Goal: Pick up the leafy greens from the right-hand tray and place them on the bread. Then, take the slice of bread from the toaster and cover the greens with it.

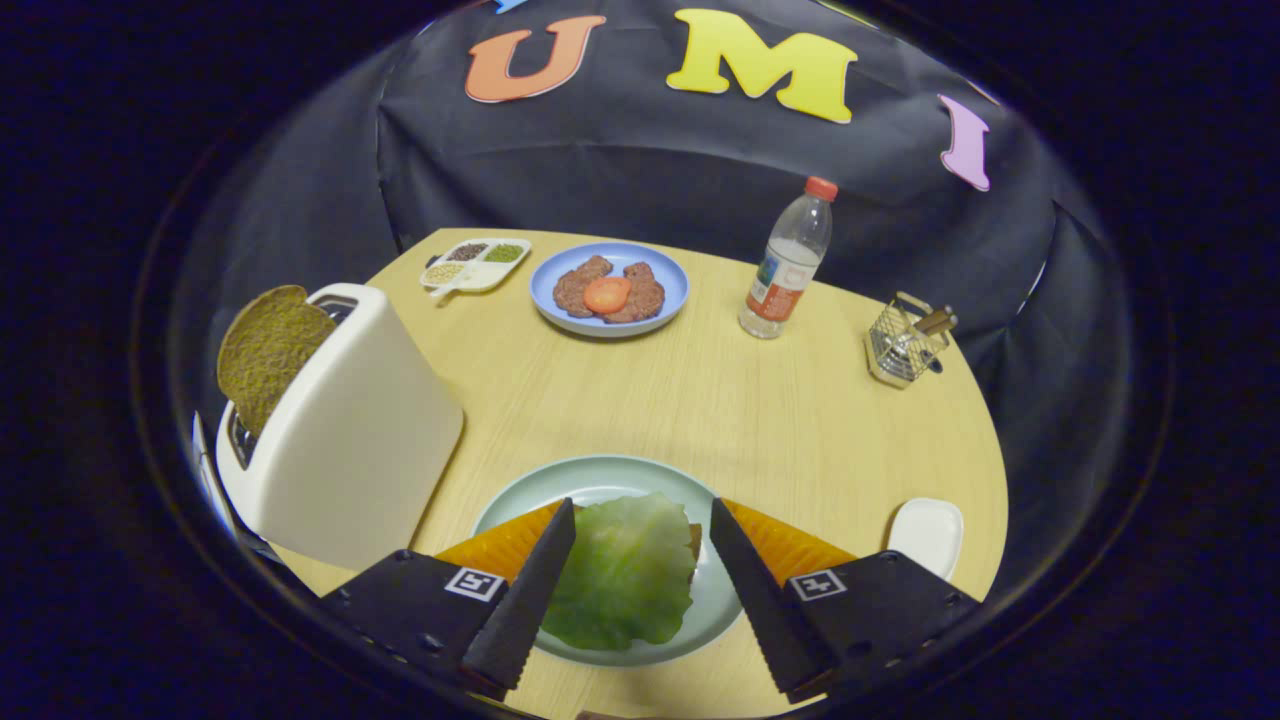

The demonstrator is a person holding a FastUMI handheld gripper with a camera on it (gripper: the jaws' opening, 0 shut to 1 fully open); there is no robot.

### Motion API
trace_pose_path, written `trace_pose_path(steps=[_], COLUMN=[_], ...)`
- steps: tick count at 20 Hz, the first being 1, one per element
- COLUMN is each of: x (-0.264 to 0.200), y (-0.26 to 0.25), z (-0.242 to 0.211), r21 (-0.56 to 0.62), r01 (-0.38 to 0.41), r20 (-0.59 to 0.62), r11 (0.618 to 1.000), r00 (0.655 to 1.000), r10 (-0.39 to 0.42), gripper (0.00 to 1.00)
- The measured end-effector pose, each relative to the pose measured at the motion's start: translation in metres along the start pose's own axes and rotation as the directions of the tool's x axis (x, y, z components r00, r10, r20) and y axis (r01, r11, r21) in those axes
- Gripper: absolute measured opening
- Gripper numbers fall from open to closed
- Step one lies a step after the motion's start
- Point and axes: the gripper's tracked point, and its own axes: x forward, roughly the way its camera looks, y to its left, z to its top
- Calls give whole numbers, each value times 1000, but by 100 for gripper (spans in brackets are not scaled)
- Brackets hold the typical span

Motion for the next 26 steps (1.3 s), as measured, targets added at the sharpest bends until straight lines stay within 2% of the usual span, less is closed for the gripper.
trace_pose_path(steps=[3, 6, 10, 16, 22, 23, 26], x=[-35, -75, -108, -110, -91, -84, -66], y=[19, 32, 72, 139, 182, 190, 199], z=[23, 67, 97, 113, 109, 108, 101], r21=[-8, 23, 29, 40, 80, 87, 113], r01=[-11, 23, -19, -70, -32, -33, -12], r20=[75, 233, 286, 276, 228, 212, 166], r11=[1000, 999, 999, 997, 996, 996, 994], r00=[997, 972, 958, 960, 974, 977, 986], r10=[11, -28, 10, 56, 12, 14, -7], gripper=[93, 96, 96, 96, 97, 96, 85])
